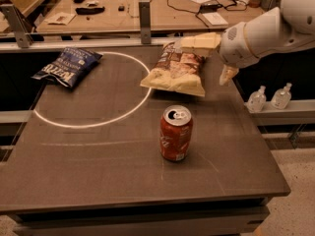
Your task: Pick brown chip bag
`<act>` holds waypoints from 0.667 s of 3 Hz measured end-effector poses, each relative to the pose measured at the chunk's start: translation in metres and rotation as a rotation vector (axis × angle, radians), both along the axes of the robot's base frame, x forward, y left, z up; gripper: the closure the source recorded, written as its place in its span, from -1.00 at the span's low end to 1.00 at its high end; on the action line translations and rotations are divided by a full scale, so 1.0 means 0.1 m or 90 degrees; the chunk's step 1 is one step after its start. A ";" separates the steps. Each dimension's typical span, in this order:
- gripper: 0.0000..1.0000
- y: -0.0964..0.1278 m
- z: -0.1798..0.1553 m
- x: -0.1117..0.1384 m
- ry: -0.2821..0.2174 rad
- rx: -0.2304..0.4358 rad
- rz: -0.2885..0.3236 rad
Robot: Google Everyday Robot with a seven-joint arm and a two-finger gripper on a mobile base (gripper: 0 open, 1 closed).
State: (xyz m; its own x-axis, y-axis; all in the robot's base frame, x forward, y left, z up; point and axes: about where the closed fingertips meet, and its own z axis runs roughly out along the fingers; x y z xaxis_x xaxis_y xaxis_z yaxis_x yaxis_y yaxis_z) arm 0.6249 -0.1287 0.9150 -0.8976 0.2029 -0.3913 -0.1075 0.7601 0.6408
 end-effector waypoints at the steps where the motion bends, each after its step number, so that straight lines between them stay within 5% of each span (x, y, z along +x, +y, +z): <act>1: -1.00 0.18 -0.16 -0.02 0.029 -0.003 0.016; 2: -1.00 0.34 -0.28 -0.03 0.046 -0.004 0.030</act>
Offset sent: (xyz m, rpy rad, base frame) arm -0.0044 0.0475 -0.0405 -0.0125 0.1013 0.0650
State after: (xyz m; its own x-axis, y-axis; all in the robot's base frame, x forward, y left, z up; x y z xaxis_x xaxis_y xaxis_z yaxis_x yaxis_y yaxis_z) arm 0.6219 -0.0948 0.8872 -0.9320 0.1568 -0.3267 -0.0975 0.7598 0.6428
